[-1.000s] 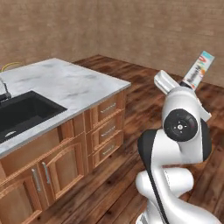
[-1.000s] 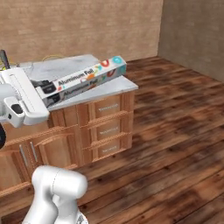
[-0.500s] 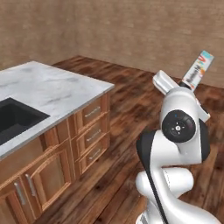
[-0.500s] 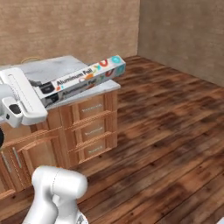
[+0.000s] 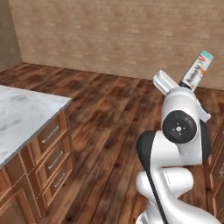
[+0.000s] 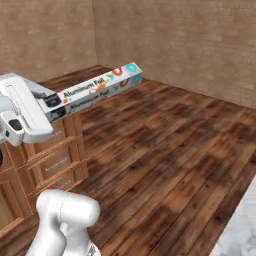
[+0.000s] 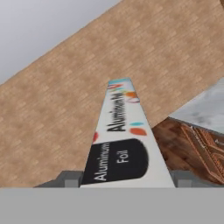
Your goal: Retrieve the tupperware and aluminum foil from the cabinet and place them on the dining counter near the plate with fish and lemon to prepare for storing leftovers.
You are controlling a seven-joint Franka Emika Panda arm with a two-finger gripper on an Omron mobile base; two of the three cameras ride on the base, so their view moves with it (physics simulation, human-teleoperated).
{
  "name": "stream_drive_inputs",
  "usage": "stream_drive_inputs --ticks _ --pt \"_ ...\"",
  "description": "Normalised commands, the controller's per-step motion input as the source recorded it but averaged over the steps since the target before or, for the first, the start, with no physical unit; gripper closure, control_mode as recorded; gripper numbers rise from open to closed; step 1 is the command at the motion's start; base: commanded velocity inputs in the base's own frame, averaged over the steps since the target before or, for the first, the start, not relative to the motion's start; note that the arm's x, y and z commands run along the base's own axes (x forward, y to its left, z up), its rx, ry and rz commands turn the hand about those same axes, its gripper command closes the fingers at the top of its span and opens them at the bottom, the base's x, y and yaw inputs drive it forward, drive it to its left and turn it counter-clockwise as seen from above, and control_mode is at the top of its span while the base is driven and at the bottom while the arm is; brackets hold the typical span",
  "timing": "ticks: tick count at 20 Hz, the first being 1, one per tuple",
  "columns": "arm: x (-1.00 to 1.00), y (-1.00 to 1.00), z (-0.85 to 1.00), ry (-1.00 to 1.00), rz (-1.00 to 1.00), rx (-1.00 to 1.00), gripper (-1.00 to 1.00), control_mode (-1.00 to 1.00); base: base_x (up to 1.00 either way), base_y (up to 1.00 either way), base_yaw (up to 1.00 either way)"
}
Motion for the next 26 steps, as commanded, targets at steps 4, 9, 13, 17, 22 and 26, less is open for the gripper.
stream_drive_inputs --ticks 4,9,13,17,22,26 --pt "0.00 0.00 0.00 0.00 0.00 0.00 1.00 1.00 1.00 0.06 -0.33" --pt "0.00 0.00 0.00 0.00 0.00 0.00 1.00 1.00 1.00 0.03 -0.07" --pt "0.00 0.00 0.00 0.00 0.00 0.00 1.00 1.00 1.00 -0.22 0.25" --pt "0.00 0.00 0.00 0.00 0.00 0.00 1.00 1.00 1.00 -0.48 0.44" --pt "0.00 0.00 0.00 0.00 0.00 0.00 1.00 1.00 1.00 -0.50 0.54" --pt "0.00 0.00 0.00 0.00 0.00 0.00 1.00 1.00 1.00 -0.42 0.56"
